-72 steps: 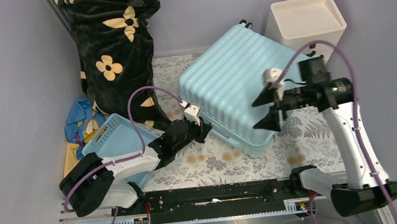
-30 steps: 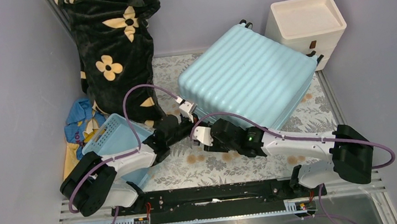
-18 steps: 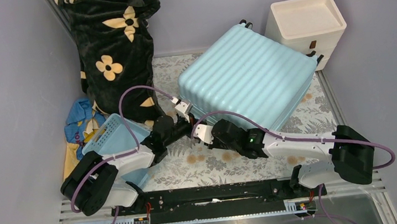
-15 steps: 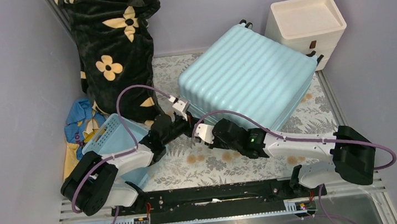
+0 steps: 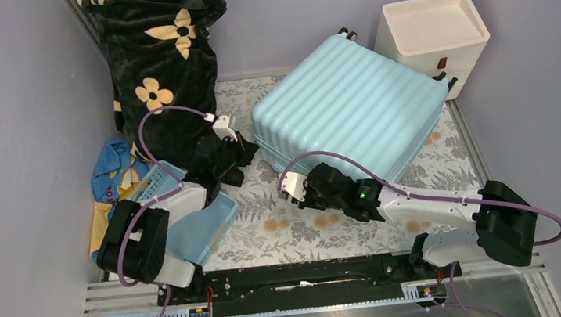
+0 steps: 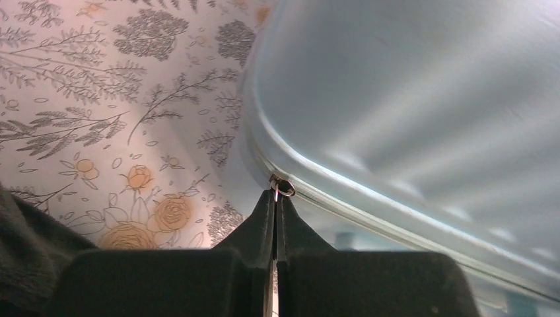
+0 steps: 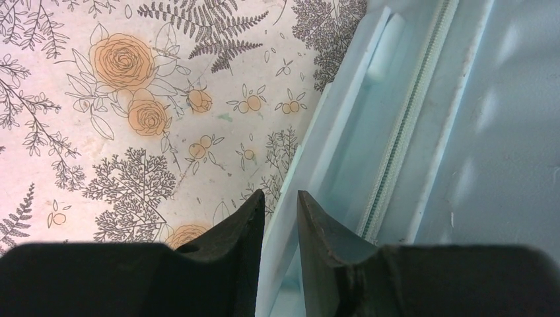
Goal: Open, take out, and arrange the luggage
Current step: Unzip the luggage at the center of the board, then adjust the luggage at the center of the board.
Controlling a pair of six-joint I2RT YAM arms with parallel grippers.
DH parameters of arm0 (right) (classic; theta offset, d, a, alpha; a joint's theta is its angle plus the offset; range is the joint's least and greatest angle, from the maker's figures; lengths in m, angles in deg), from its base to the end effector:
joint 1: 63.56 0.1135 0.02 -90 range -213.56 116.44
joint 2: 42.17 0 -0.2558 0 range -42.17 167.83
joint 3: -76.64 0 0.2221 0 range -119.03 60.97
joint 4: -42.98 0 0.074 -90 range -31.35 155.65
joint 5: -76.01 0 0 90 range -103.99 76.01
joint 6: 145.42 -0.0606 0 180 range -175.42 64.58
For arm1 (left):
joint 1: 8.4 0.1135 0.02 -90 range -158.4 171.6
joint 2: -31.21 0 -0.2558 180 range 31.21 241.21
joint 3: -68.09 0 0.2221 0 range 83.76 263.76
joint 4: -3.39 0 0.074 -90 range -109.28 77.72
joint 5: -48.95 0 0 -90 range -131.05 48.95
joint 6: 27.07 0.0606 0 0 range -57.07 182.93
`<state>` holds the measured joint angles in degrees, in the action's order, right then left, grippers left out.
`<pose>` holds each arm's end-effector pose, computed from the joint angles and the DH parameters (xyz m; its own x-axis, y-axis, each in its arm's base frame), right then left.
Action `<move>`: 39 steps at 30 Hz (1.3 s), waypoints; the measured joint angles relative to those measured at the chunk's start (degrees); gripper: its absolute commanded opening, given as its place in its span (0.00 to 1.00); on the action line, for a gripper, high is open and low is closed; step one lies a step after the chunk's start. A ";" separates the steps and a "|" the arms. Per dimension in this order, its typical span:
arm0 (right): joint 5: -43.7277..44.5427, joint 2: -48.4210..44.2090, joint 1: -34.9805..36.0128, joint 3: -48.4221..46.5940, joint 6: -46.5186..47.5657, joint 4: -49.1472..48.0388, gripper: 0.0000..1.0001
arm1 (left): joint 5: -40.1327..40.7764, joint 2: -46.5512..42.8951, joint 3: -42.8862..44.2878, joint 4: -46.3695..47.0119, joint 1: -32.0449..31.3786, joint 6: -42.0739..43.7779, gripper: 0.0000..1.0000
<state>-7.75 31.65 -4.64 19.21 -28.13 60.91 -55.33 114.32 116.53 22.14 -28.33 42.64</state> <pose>0.1464 0.2301 0.2208 0.1104 -0.6997 -0.7059 -0.8489 0.3030 -0.4331 0.2766 -0.1162 0.2047 -0.4337 -0.2002 -0.8785 0.4296 0.8111 -0.3969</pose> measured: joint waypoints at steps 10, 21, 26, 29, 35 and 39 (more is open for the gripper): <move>-2.84 1.27 -1.38 0.76 -0.92 2.64 0.32 | 2.19 10.43 17.40 -14.93 2.86 -0.57 0.15; -22.21 -2.73 -3.58 -8.83 3.80 26.56 0.54 | 13.66 9.68 23.96 -23.91 7.61 -1.44 0.81; -36.13 -4.04 -6.56 -24.30 10.80 43.58 0.57 | 11.85 -3.39 22.21 -23.08 8.09 -1.62 0.99; -40.96 -6.23 -14.49 -30.32 13.42 49.18 0.59 | 7.56 -10.21 19.15 -17.79 8.11 -2.80 0.99; -52.50 -8.26 -52.22 -35.50 7.50 48.46 0.64 | -4.11 -6.49 20.63 -10.67 10.05 -9.27 0.96; -54.84 -8.35 -71.21 -34.10 -3.93 41.66 0.69 | -8.11 2.95 27.93 -11.32 10.34 -11.50 0.95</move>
<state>-62.59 23.30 -75.85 -14.89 -32.06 102.57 -63.44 117.27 144.47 10.81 -17.99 31.14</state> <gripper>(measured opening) 0.657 0.958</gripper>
